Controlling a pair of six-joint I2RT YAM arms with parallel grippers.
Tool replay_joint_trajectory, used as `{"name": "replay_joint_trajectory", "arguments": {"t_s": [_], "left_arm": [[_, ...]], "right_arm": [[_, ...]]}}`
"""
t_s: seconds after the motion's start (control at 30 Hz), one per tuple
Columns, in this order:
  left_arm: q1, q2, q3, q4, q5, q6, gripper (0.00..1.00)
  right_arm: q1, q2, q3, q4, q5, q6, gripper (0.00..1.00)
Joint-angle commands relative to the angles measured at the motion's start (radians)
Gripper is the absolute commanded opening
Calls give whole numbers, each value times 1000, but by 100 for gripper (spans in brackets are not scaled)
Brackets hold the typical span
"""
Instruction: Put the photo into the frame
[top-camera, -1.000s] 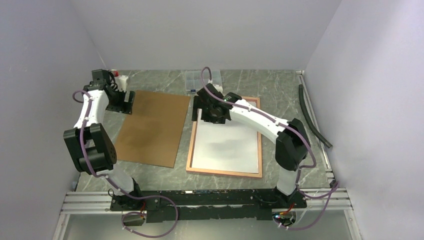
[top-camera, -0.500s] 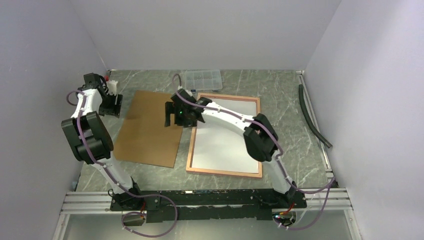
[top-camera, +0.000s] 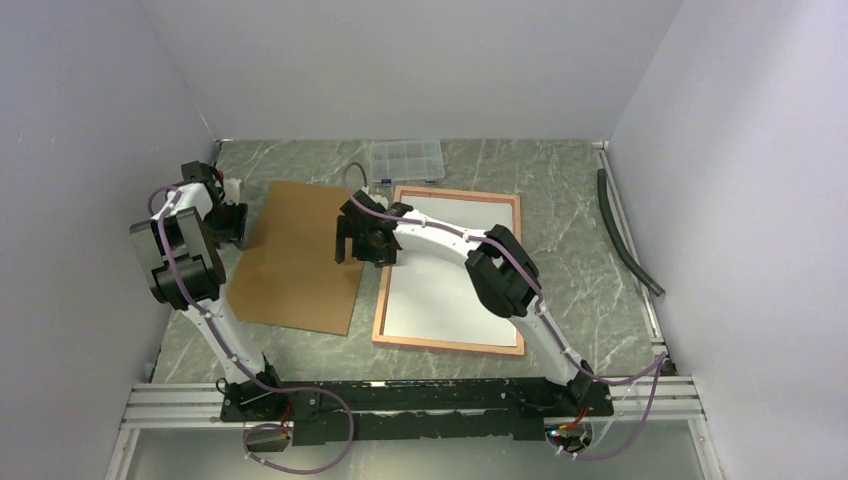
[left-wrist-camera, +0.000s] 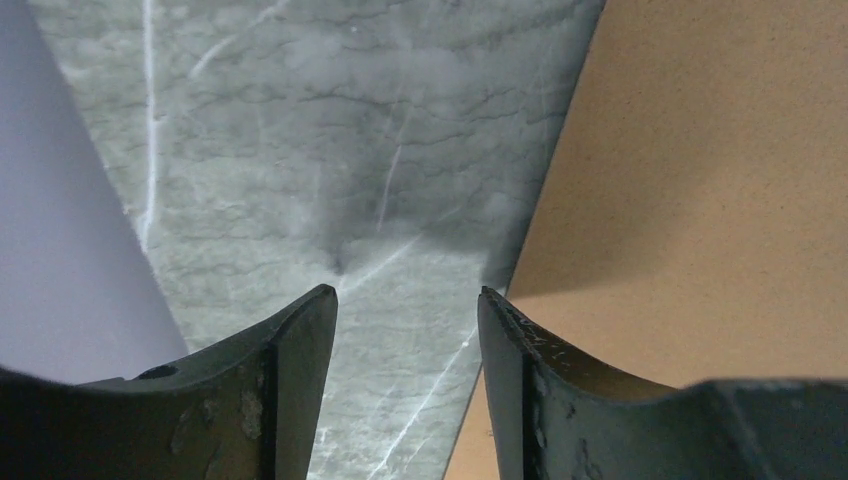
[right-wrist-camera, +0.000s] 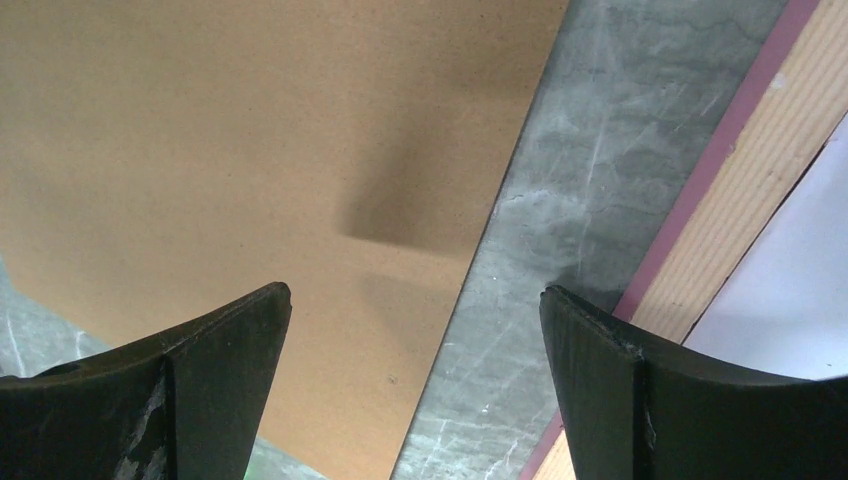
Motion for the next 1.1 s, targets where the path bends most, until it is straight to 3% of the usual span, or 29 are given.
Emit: {"name": "replay_joint_trajectory", "arguments": {"t_s": [0.0, 0.37, 0.63, 1.07], "left_arm": [[-20, 26, -36, 42, -6, -22, 58], [-63, 61, -99, 12, 73, -25, 42], [-63, 49, -161, 2, 202, 19, 37], [-67, 86, -184, -41, 299, 80, 29]], "right_arm": [[1, 17, 29, 11, 18, 40, 99], [-7, 53, 26, 127, -92, 109, 99], [-62, -76, -135, 513, -336, 295, 93], [-67, -277, -405, 1048, -461, 444, 92]]}}
